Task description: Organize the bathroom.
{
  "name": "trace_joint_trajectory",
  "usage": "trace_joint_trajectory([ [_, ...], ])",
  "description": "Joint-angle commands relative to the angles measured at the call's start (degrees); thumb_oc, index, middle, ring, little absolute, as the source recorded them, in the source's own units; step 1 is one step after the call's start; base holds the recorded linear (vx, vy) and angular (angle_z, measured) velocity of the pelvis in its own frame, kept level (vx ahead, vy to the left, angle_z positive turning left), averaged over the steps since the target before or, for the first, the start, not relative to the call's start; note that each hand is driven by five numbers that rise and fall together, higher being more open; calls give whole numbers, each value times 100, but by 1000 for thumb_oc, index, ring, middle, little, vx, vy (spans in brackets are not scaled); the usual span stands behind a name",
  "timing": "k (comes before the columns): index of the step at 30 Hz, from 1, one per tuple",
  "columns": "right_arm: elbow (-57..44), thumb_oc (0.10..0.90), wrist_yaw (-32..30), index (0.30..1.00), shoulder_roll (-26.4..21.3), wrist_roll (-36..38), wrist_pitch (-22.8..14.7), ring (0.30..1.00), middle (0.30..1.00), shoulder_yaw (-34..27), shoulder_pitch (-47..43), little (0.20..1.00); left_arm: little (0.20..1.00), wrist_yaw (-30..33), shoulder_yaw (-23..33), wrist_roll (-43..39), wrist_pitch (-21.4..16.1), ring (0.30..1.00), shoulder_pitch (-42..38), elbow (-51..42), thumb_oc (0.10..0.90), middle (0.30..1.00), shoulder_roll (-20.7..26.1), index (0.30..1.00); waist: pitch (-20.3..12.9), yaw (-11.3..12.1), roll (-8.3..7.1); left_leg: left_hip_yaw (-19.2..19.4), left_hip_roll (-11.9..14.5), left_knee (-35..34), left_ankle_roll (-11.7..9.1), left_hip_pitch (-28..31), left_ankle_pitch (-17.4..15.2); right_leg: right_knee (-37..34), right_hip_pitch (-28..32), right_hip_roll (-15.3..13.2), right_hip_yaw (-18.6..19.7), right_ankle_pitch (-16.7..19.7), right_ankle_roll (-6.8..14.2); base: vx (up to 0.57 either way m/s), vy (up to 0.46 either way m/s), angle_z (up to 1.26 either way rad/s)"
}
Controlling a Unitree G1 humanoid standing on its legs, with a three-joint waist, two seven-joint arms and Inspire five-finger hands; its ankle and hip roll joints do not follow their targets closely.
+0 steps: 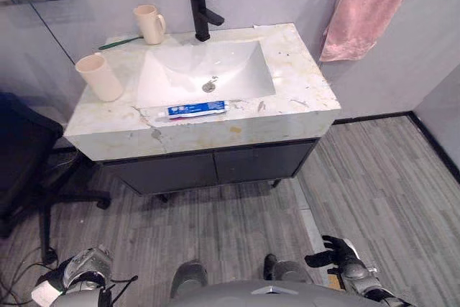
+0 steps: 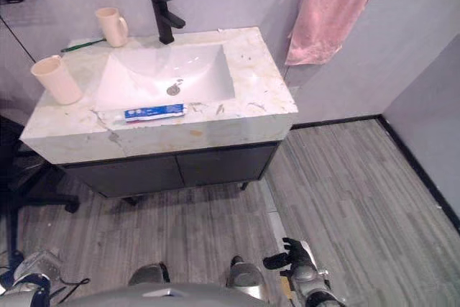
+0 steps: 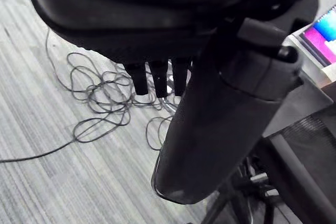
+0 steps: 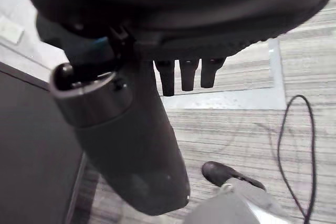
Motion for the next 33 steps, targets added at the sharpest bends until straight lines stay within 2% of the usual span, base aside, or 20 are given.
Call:
trace_joint_trajectory([
  [1,-165,800,-16,900,-158,-147,-65,900,900,-119,-30,900,900,199,-104,532,65,900,102,-214,800,900,517,900,138,56,-121,436,-398,-259,277,427,-126,433,-399,-1077,9,534,615,49,239,21],
  [2,-170,800,-9,900,-152,-154,-70,900,900,-113,-32,900,900,189,-92,539,93,900,114,-213,800,900,522,900,147,70,-123,511,-406,-291,289,471,-138,495,-436,-1118,-41,579,631,37,169,-24],
  [3,-268,800,41,900,-146,-180,-26,900,900,-82,-51,900,900,212,-40,577,127,900,187,-214,800,900,504,900,171,106,-95,826,-354,-409,297,631,-141,698,-509,-1093,-369,478,643,21,92,-91],
  [4,-357,800,124,900,-152,-214,33,900,900,-47,-87,900,900,233,-37,559,123,900,253,-251,800,900,463,900,174,70,-76,974,-346,-563,295,754,-109,718,-629,-825,-336,370,652,18,35,-121],
  [5,-421,800,113,900,-137,-172,47,900,900,-38,-32,900,900,178,-120,603,21,900,247,-196,800,900,434,900,152,32,-91,730,-422,-607,323,664,-60,578,-680,-534,-66,295,615,3,-52,-115],
  [7,-337,800,140,900,-84,-174,-21,900,900,-53,-27,900,900,145,-109,787,18,900,256,-260,800,900,397,900,105,81,-113,635,-436,-572,332,501,17,365,-602,-450,-149,159,523,-5,-96,-29],
  [8,-261,800,126,900,-64,-147,-50,900,900,-27,-38,900,900,117,-160,825,29,900,259,-316,800,900,374,900,117,41,-96,573,-438,-695,320,529,71,250,-541,-298,-13,103,495,1,-76,51],
  [12,-157,800,104,900,-101,-85,-9,900,900,-40,65,900,900,-29,-350,967,69,900,214,-485,800,900,378,900,3,12,-69,532,-383,-921,217,448,331,-236,-245,-37,-20,-21,329,48,-65,41],
  [14,-271,800,100,900,-115,-99,100,900,900,-37,167,900,900,-76,-354,1010,-142,900,262,-776,800,900,317,900,-40,-1,-78,543,-359,-972,196,444,370,-365,-177,-5,23,-27,322,63,-49,16],
  [17,-312,800,133,900,-121,-184,99,900,900,-71,273,900,900,-348,-400,1442,-428,900,355,-1680,800,900,308,900,-42,24,-80,595,-331,-994,193,467,366,-463,-113,-1,62,-14,336,29,-22,3],
  [18,-354,800,121,900,-109,-191,96,900,900,-92,308,900,900,-476,-383,1675,-461,900,390,-2250,800,900,403,900,-34,59,-73,600,-324,-992,186,460,361,-498,-95,-6,65,-7,348,0,0,0],
  [19,-357,800,118,900,-87,-206,70,900,900,-105,330,900,900,-406,-274,2010,-282,900,438,-2950,800,900,573,900,-36,108,-73,588,-329,-1000,187,460,352,-565,-61,-11,55,11,352,9,-27,4],
  [21,-345,800,128,900,-62,-226,43,900,900,-114,339,900,900,-231,-178,2133,-296,900,480,-3430,800,900,704,900,-40,153,-73,559,-338,-995,186,441,347,-621,-42,-10,54,33,357,-3,-17,2],
  [24,-231,800,152,900,40,-212,-14,900,900,-42,248,900,900,913,409,2398,-380,900,526,-4674,800,900,1119,900,-68,327,-113,501,-317,-1019,154,423,345,-806,11,-43,-35,122,395,-28,-71,7],
  [27,-168,800,161,900,126,-111,-16,900,900,63,150,900,900,1654,872,2811,-477,900,520,-5546,800,900,1418,900,-120,429,-156,493,-259,-1068,114,495,344,-917,114,-15,-113,139,404,-3,-92,9],
  [29,-140,800,163,900,157,-87,-19,900,900,101,119,900,900,1871,1059,3104,-571,900,484,-5896,800,900,1582,900,-180,467,-177,492,-238,-1104,95,493,381,-963,128,5,-134,149,389,-1,-93,3],
  [30,-111,800,158,900,184,-56,-17,900,900,139,95,900,900,1849,1273,3306,-526,900,427,-6337,800,900,1789,900,-223,497,-181,510,-203,-1120,69,525,386,-979,145,19,-157,153,390,2,-89,5],
  [33,-82,800,164,900,186,-100,-4,900,900,160,72,900,900,1527,1467,3561,-588,900,397,-6772,800,900,2035,900,-262,512,-168,547,-163,-1109,43,551,374,-976,162,43,-155,131,381,-6,-50,15],
])
